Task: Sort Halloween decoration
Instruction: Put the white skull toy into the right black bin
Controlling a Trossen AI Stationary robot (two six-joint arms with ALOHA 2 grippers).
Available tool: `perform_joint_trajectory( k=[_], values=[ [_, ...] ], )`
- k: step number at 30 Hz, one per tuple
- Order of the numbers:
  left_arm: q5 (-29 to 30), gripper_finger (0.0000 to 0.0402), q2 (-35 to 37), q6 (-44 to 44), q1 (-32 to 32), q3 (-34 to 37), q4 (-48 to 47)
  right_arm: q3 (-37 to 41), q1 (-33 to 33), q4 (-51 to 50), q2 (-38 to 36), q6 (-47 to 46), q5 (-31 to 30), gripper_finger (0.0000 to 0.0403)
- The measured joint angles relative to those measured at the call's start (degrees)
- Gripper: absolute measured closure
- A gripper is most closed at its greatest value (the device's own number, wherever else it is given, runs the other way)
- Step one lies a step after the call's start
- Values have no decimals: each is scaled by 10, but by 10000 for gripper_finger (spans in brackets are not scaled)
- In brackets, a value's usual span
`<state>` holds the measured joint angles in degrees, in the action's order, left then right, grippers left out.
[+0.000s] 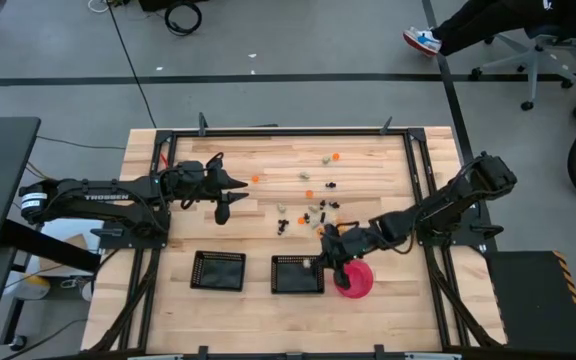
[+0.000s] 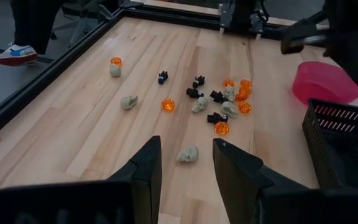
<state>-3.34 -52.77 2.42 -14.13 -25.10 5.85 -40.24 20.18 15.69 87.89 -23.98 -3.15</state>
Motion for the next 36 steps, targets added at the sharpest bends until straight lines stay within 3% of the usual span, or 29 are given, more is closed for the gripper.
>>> perform_joint_trajectory(
  k=[6, 18, 28, 36],
  values=[
    [0, 285, 0, 0, 0, 0, 1, 0, 13, 15, 42, -33, -4, 384],
    [0, 285, 0, 0, 1, 0, -1, -13, -6, -18, 46, -33, 9, 272],
    [0, 285, 0, 5, 2, 0, -1, -38, -49, -106, 19, 43, -101, 260],
    [0, 285, 0, 5, 1, 0, -2, -38, -102, -182, 20, 80, -125, 242]
  ],
)
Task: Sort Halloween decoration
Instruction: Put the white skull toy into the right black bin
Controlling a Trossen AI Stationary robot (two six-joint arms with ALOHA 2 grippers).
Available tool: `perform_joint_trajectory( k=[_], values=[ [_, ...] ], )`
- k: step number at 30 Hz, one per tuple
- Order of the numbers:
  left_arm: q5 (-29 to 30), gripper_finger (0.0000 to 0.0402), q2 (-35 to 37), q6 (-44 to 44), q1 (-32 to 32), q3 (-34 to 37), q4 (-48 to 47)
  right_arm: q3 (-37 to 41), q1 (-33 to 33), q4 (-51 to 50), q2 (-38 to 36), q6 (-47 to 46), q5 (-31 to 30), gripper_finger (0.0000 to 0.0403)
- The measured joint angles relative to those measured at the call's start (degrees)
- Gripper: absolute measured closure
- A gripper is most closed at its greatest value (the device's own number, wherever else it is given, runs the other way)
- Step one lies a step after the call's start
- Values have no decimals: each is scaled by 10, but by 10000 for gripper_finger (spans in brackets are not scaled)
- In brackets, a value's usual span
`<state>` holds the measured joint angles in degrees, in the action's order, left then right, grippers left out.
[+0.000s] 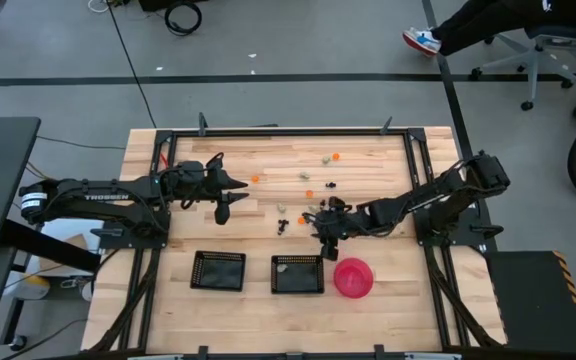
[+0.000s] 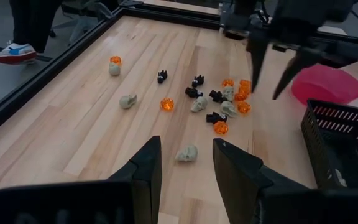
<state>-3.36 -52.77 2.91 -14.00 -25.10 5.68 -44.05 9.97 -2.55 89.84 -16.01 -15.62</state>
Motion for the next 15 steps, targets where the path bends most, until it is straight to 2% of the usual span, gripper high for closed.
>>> perform_joint_trajectory(
  k=[9, 15],
  values=[
    [0, 285, 0, 0, 0, 0, 2, 22, -34, 9, 0, 16, 1, 181],
    [0, 285, 0, 0, 0, 0, 3, 55, -43, 75, 0, 38, 2, 174]
  ],
)
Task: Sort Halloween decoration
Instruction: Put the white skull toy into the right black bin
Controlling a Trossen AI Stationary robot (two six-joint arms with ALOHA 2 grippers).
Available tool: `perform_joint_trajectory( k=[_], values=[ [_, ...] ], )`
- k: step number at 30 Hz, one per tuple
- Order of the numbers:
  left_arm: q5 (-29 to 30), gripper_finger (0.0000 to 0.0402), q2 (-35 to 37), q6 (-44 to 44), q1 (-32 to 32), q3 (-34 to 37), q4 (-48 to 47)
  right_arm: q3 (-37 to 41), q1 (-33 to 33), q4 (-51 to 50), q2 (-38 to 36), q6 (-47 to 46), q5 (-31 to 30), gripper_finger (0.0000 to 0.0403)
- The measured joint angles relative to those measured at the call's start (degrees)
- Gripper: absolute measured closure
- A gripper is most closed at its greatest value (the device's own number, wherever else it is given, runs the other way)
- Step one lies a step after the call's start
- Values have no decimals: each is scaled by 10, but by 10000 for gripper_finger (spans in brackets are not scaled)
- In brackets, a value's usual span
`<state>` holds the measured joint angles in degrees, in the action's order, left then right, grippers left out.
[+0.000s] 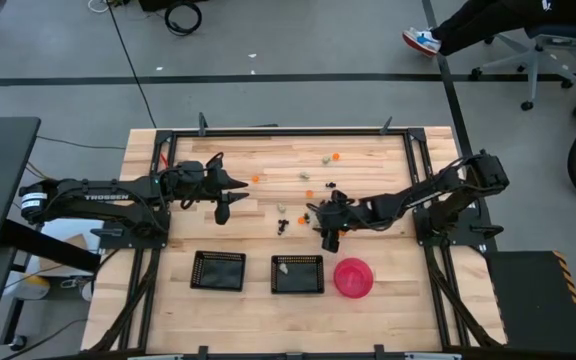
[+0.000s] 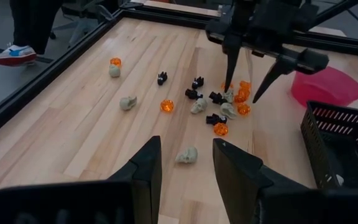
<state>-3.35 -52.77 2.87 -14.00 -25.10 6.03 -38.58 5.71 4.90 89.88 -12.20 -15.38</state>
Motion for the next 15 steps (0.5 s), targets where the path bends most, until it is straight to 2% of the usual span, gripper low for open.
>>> perform_joint_trajectory(
  k=[7, 15],
  values=[
    [0, 285, 0, 0, 0, 0, 2, 51, -19, 89, 0, 13, 0, 180],
    [0, 285, 0, 0, 0, 0, 6, 67, -32, 177, 74, 19, 15, 181]
  ],
)
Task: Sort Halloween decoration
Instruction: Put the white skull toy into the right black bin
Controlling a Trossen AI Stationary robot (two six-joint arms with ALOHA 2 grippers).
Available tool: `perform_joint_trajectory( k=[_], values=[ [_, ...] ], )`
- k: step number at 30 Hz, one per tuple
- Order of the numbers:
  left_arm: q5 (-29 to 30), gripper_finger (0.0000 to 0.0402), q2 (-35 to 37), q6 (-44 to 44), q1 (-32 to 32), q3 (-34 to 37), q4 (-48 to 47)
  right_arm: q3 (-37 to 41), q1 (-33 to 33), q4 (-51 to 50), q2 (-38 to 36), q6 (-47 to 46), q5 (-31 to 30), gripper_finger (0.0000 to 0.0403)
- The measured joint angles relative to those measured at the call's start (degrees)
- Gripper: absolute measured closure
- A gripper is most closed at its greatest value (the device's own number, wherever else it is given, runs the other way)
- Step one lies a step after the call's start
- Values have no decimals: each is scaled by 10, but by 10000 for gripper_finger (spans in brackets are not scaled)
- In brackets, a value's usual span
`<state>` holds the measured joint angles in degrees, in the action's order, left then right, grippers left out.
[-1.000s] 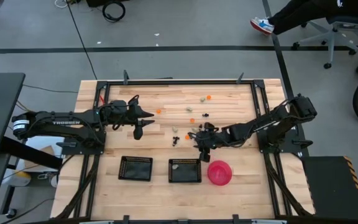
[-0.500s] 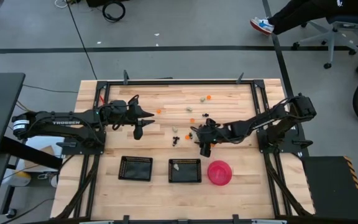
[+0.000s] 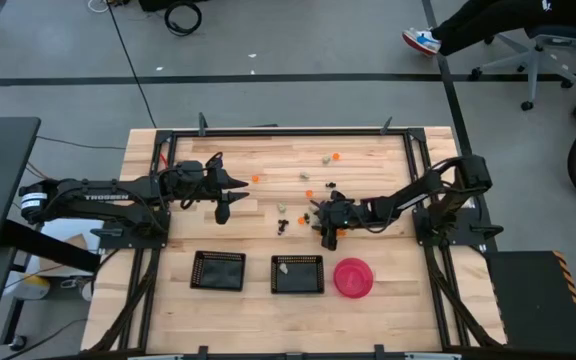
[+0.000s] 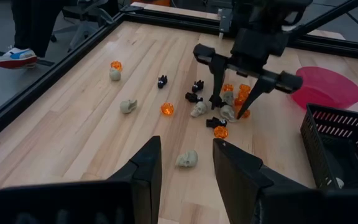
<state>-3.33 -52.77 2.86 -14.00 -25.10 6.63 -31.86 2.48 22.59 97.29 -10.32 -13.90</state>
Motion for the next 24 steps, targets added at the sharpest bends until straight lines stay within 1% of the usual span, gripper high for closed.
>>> perform_joint_trajectory(
  k=[6, 9, 17, 24],
  values=[
    [0, 285, 0, 0, 0, 0, -1, -3, 0, 23, 32, -8, -2, 185],
    [0, 285, 0, 0, 0, 0, -1, -3, 0, 26, 33, -4, -2, 200],
    [0, 285, 0, 0, 0, 0, -2, -3, -1, 22, 29, 1, -5, 254],
    [0, 285, 0, 0, 0, 0, -5, -2, -1, 18, 26, -1, -14, 264]
  ],
)
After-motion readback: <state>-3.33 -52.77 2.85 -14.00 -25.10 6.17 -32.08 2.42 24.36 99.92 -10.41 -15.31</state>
